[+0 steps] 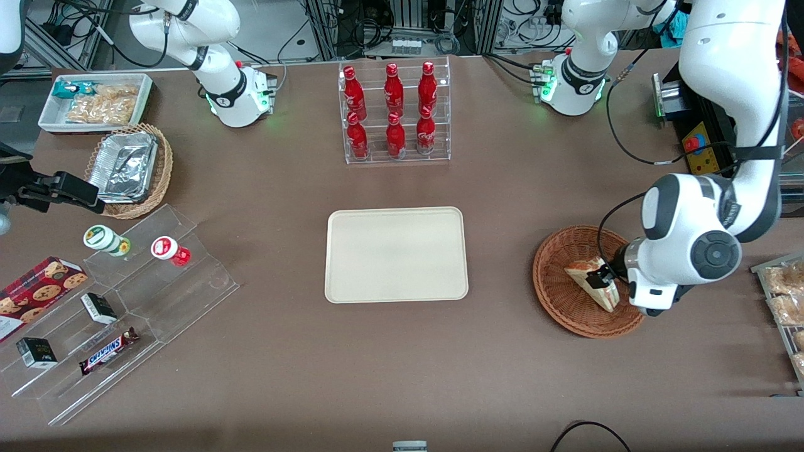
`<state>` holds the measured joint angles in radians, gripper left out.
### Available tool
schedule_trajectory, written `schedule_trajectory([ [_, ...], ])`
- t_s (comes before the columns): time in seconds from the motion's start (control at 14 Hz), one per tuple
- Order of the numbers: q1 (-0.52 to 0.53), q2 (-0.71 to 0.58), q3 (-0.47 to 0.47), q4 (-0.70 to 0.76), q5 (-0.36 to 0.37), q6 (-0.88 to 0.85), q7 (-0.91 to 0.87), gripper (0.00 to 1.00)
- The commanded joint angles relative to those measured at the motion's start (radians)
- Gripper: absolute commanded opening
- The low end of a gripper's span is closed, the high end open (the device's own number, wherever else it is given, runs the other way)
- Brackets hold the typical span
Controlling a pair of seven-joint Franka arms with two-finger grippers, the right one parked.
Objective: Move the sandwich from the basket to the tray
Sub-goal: 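Close the left gripper on the sandwich wedge and lift it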
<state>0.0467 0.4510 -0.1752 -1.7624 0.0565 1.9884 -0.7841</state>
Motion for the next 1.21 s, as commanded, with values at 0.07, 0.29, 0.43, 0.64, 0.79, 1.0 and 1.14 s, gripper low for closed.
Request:
schedule_trajectory([
  [0.07,0.007,-0.012,-0.004,-0.094,0.019,0.096,-0.032,1.0],
  [0.29,0.028,0.021,-0.004,-0.094,0.017,0.171,-0.037,1.0],
  [0.43,0.028,0.051,-0.004,-0.094,0.017,0.228,-0.072,1.0],
  [0.64,0.032,0.063,-0.004,-0.094,0.017,0.236,-0.076,0.65],
  [0.79,0.03,0.061,-0.006,-0.091,0.017,0.227,-0.07,0.42],
  [1.0,0.018,0.009,-0.01,-0.065,0.016,0.128,-0.073,0.3],
  [1.14,-0.051,-0.023,-0.014,0.022,0.011,-0.033,-0.078,0.31],
])
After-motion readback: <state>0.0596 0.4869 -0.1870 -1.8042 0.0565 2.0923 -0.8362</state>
